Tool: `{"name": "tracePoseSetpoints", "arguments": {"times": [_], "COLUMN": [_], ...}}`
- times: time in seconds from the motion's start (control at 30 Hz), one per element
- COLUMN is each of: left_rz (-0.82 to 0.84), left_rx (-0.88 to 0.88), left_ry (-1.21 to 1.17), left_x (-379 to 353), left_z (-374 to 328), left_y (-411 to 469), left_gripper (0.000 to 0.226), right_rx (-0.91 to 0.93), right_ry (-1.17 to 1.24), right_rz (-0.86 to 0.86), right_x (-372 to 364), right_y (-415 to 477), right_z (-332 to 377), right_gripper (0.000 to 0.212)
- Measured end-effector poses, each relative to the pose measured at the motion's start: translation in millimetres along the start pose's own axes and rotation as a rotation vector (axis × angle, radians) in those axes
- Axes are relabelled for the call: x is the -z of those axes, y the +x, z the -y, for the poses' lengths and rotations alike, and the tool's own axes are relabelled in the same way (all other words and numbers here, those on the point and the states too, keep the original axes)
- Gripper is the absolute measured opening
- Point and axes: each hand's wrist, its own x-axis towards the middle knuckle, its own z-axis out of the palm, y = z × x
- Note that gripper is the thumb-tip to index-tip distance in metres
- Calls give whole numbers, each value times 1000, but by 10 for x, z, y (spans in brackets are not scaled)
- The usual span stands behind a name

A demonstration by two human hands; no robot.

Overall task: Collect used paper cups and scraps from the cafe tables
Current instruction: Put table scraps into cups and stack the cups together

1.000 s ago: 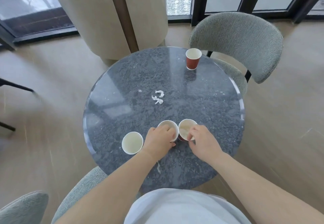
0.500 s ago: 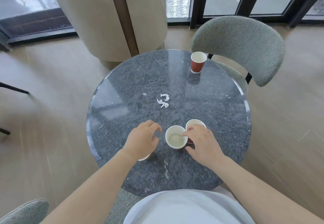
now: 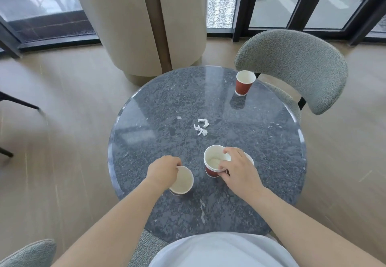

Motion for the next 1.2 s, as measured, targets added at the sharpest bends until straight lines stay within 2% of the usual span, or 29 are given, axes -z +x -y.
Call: {"name": "tracePoseSetpoints", "arguments": {"times": [0.13, 0.3, 0.43, 0.57, 0.67, 0.73, 0.8, 0.9, 1.0, 1.1, 1.2], "left_rz": [-121, -139, -123, -244, -329, -327, -295, -286, -321, -367, -372], "left_rx": [94, 112, 70, -49, -260, -395, -456, -462, -435, -377, -288], "left_ry": [-220, -375, -337, -226, -178, -127, -90, -88, -102, -135, -174], "left_x": [40, 96, 124, 179, 173, 125, 54, -12, 14, 94, 172], "left_z": [-86, -209, -228, -262, -393, -492, -559, -552, -437, -293, -154], "left_y": [98, 221, 234, 213, 183, 162, 141, 118, 115, 111, 96], "left_gripper": [23, 25, 36, 50, 40, 33, 33, 38, 45, 47, 52], "right_rx": [-12, -24, -7, -63, -81, -100, -92, -112, -141, -62, 62], "right_ry": [4, 12, 36, 42, -7, -63, -103, -104, 10, 75, 134], "right_rz": [-23, 44, 61, 71, 86, 114, 120, 85, -76, -201, -245], "right_x": [6, -52, -54, -9, -5, -3, -1, 83, 291, 512, 610], "right_y": [65, 169, 147, -25, -138, -159, -140, -78, 18, 181, 366], "right_z": [-15, -65, -118, -250, -358, -396, -414, -399, -349, -178, 117], "right_gripper": [2, 16, 35, 55, 49, 38, 22, 12, 4, 7, 8]}}
